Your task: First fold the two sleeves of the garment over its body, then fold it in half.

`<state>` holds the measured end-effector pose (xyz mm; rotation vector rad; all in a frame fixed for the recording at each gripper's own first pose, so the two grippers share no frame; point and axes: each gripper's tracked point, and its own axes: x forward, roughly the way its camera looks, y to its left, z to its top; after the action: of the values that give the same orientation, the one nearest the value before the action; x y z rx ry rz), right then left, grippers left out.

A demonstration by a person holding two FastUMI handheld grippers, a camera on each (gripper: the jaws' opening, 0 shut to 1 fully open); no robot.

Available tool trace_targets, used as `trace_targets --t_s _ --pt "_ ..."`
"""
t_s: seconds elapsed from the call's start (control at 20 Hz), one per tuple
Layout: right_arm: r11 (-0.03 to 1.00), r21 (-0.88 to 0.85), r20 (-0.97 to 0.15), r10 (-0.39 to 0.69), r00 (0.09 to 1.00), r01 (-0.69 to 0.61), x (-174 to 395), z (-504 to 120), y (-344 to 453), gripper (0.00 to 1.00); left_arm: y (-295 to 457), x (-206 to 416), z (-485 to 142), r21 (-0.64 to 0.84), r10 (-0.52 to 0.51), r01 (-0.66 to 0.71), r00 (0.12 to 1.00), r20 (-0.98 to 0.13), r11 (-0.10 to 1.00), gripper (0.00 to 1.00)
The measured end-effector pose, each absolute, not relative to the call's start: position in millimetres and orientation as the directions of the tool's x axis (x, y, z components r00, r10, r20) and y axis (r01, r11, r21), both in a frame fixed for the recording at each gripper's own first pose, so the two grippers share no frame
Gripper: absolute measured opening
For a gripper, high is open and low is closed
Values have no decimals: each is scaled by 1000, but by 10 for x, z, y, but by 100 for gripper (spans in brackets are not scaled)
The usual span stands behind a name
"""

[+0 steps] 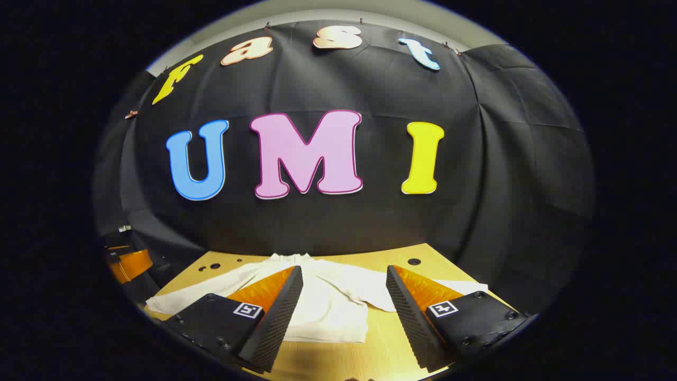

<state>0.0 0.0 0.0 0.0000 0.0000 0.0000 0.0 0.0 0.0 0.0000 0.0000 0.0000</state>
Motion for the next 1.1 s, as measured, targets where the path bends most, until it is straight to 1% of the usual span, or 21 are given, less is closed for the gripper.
trace_targets --t_s 0.05,0.15,0.35,0.9,1.1 --pt "1000 -8 2 2 1000 -2 -15 -9 10 97 7 24 -32 4 0 0 1000 -3 1000 96" --pt "1000 -23 -11 10 1000 -11 -19 -49 29 97 66 86 -33 0 10 -10 1000 -7 1000 96" --pt "1000 -15 4 -8 1000 8 28 22 -20 97 57 168 -126 -17 -7 6 999 -36 1000 96" --pt "999 -24 -47 35 998 -36 120 -112 90 97 -27 294 -121 -2 -41 41 998 -38 999 96" --pt "1000 -17 -49 16 999 -17 153 -160 60 97 -21 342 -159 -7 -36 36 998 -53 999 96"
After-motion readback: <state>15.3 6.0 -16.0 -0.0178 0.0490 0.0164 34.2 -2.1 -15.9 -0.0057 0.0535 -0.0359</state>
